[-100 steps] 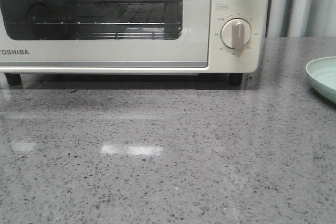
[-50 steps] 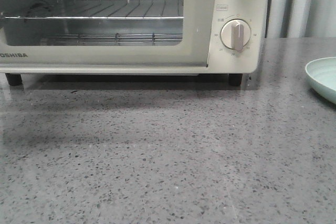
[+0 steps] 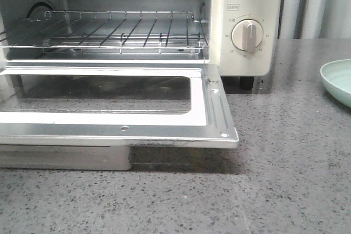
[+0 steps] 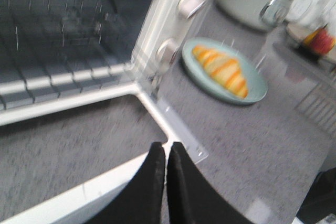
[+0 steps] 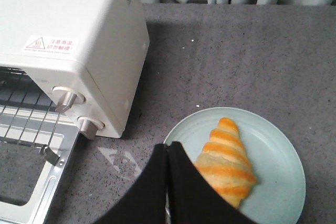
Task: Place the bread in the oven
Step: 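Pull the oven door down and open with the left gripper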
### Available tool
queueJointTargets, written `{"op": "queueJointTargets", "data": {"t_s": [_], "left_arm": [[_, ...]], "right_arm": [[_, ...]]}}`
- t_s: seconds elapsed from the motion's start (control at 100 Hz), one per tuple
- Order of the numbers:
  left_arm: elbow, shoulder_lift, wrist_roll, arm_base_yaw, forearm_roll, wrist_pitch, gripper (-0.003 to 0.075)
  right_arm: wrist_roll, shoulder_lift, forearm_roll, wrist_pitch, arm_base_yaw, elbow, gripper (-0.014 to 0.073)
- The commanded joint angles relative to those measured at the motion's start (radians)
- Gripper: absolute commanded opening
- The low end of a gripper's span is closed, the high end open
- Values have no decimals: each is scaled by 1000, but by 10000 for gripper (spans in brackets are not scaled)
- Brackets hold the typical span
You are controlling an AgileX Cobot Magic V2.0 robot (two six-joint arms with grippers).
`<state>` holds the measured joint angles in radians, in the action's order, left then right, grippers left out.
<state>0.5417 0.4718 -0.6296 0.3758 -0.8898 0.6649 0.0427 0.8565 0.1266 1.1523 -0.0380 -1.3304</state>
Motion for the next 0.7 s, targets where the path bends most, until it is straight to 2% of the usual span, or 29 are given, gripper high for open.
{"op": "queueJointTargets", "data": {"t_s": [0.0,0.13,0.26,0.33,0.44,0.53,0.57,0.69], "left_arm": [[50,-47,14,-3,-51,-52,-22],[91,-117,14,-3,-22,-142,-22],[160,-146,24,-3,119,-223,-22],[194,-146,41,-3,179,-245,-22],[216,-143,49,-3,207,-287,-22],[216,-143,49,-3,217,-304,-21],[216,-143,49,-3,223,-307,-22],[216,-143,49,-3,223,-307,-21]], "right_arm": [[14,-1,3,-27,-1,-32,-76],[14,-1,-69,28,-1,-32,-76],[14,1,-210,99,1,-30,-29],[-13,1,-251,111,1,-24,59],[-24,1,-253,111,1,5,293],[-24,15,-253,111,1,48,428],[-24,22,-253,113,1,70,454],[-35,69,-253,93,1,131,453]]}}
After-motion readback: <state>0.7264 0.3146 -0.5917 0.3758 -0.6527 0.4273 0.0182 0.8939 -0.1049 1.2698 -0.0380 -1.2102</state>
